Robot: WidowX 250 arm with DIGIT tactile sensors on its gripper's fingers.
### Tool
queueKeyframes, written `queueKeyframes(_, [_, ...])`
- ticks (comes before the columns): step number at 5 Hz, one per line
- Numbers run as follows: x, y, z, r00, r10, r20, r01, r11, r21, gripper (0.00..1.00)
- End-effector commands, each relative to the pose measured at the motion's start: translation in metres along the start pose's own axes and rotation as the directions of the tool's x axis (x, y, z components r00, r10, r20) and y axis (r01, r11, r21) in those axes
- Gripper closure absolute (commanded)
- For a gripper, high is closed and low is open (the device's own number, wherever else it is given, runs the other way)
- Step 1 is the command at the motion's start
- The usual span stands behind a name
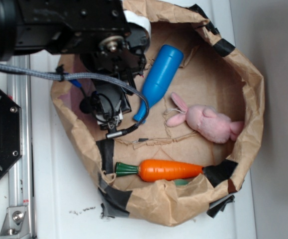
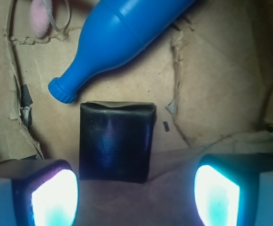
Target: Grab the black box.
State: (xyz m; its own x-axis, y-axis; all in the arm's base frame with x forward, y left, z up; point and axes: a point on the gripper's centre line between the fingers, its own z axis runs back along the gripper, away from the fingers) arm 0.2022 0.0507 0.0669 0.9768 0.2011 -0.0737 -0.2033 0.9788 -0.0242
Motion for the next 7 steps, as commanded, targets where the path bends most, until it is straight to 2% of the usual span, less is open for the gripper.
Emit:
queueKeyframes(1, [0.007, 0.011, 0.0, 0.997, 0.015, 0.08, -0.024, 0.994, 0.104, 0.0])
queueKeyframes(3, [0.018, -0.01, -0.027, 0.987, 0.05, 0.155, -0.067, 0.992, 0.107, 0.0])
queueKeyframes(4, [0.027, -0.026, -0.037, 0.988, 0.048, 0.145, -0.058, 0.996, 0.068, 0.0])
queueKeyframes(5, [0.029, -0.047, -0.044, 0.992, 0.019, 0.121, -0.027, 0.998, 0.063, 0.0])
queueKeyframes(6, [0.03, -0.051, -0.045, 0.993, 0.02, 0.116, -0.026, 0.998, 0.056, 0.0])
queueKeyframes(7, [0.029, -0.046, -0.043, 0.991, 0.036, 0.13, -0.043, 0.997, 0.056, 1.0])
